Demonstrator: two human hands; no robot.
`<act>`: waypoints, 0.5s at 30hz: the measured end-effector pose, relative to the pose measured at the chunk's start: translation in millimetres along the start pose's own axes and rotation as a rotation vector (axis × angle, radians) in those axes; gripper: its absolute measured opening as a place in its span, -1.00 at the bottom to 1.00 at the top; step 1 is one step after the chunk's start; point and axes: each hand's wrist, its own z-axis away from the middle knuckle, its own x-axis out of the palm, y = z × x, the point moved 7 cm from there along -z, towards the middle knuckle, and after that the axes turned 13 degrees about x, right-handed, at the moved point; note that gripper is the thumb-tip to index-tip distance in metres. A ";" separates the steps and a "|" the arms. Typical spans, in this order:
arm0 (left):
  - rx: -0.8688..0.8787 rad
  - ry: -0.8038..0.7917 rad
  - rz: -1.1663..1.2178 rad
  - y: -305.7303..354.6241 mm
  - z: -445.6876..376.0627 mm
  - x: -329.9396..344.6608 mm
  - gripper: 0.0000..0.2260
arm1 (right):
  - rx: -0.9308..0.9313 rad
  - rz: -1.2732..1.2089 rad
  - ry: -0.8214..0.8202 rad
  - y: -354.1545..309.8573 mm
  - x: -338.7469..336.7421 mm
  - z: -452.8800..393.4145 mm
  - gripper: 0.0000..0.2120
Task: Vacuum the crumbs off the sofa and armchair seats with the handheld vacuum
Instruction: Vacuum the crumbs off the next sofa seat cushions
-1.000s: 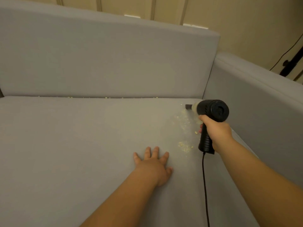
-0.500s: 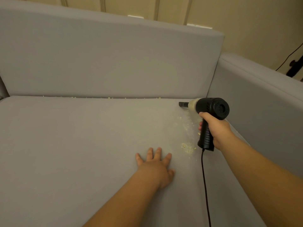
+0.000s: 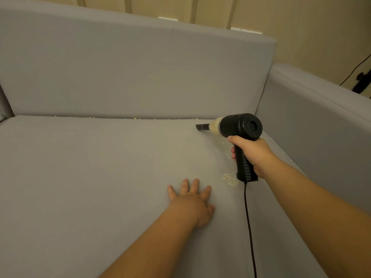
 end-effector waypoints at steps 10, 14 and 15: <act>-0.013 0.015 -0.043 -5.3 1.4 6.5 -0.41 | 0.047 -0.083 0.216 19.1 -56.4 7.6 -0.80; -0.018 0.007 -0.048 -5.5 0.8 6.9 -0.41 | 0.046 -0.058 0.149 26.8 -56.9 13.1 -0.79; -0.020 0.009 -0.048 -6.2 0.8 6.7 -0.41 | 0.035 -0.054 0.138 26.2 -56.4 15.4 -0.79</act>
